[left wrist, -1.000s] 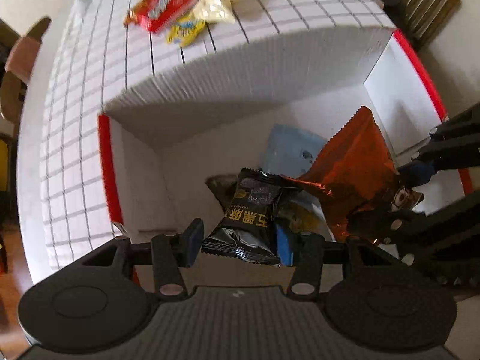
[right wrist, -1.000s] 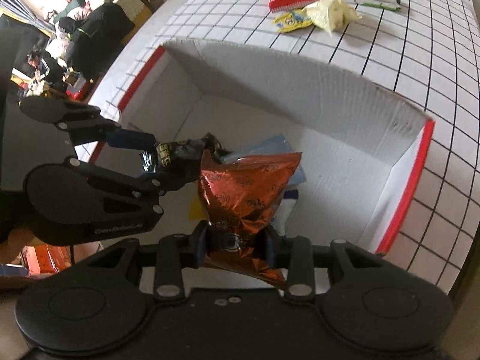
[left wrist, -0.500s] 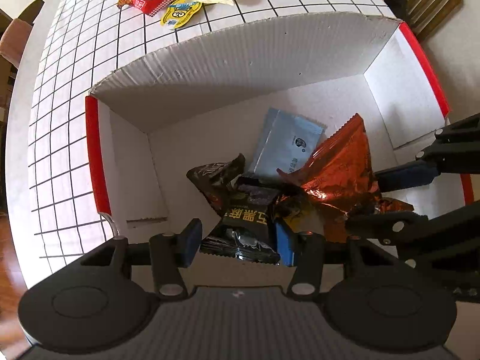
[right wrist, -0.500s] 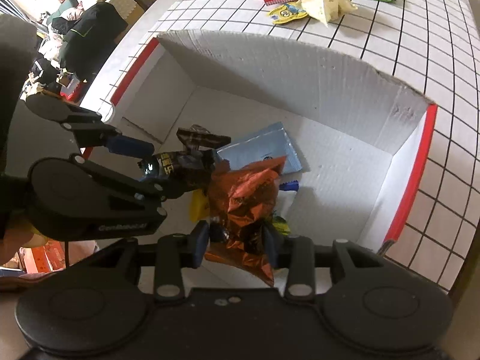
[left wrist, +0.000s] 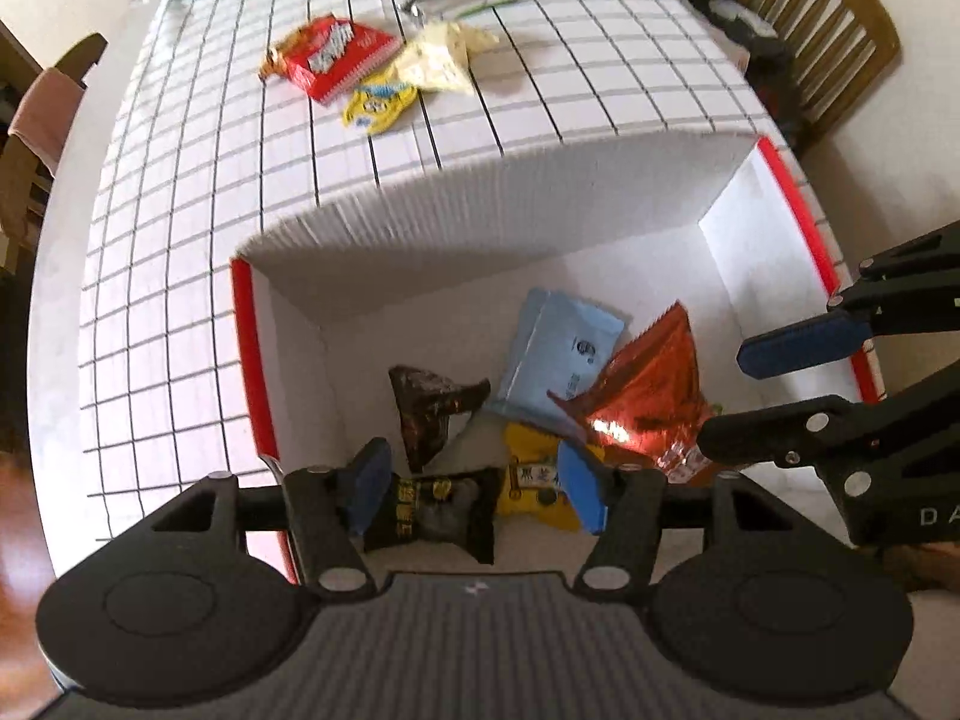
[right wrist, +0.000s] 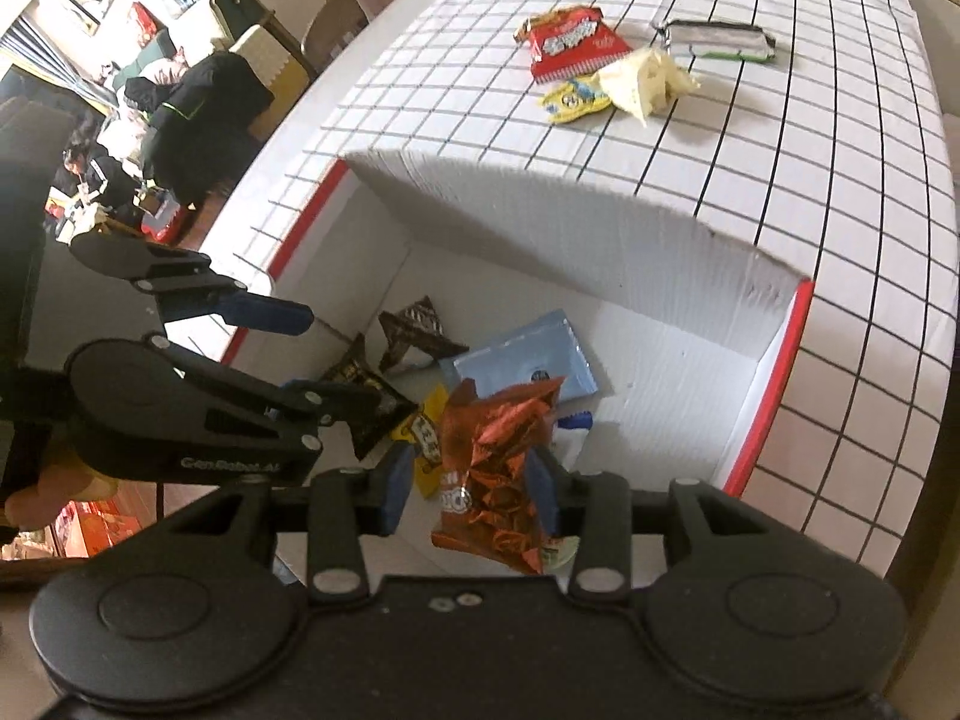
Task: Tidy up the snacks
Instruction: 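Withdraw both tools from the box to the remaining snacks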
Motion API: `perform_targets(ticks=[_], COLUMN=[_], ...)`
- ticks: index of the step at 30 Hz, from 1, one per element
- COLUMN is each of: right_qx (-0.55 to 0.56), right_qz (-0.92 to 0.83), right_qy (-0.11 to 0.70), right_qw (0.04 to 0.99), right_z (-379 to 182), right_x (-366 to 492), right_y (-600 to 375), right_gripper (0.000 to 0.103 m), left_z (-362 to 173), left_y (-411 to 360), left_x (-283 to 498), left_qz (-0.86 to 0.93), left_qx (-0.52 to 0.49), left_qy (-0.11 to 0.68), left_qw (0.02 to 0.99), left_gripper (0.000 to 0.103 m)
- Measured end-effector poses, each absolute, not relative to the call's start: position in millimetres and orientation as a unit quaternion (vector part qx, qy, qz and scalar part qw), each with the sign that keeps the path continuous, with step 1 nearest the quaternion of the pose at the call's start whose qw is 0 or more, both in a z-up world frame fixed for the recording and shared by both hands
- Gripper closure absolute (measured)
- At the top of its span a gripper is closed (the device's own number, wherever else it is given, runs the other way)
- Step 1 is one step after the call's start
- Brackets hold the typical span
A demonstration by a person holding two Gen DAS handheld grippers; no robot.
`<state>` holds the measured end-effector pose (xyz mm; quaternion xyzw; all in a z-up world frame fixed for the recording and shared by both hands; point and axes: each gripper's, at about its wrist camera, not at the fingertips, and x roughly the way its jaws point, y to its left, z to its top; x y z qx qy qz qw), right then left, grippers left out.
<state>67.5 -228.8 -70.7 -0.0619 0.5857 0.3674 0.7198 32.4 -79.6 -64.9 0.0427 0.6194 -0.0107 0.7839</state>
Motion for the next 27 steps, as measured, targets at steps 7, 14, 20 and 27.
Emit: perform_targets(ticks=[7,14,20,27], right_qx=[-0.055,-0.052,-0.058,-0.076], right_qz=[0.378,0.382,0.376,0.359], right_qy=[0.559,0.517,0.49,0.461], right_qw=[0.736,0.764,0.784,0.808], right_z=[-49,-27,-14,-7], right_x=[75,90,112,145], right_y=[-227,-223,-217,-207], right_gripper=[0.061,0.039,0.031,0.018], left_z=[-45,-23,-9,4], left_y=[-76,-65,-45,-17], left_x=[41,56,78,116], left_qz=[-0.006,0.019,0.05,0.093], left_qx=[0.039,0.044,0.032,0.011], left_qy=[0.585,0.546,0.518,0.49], left_qw=[0.81,0.837,0.853,0.867], left_gripper=[0.036,0.025,0.022,0.02])
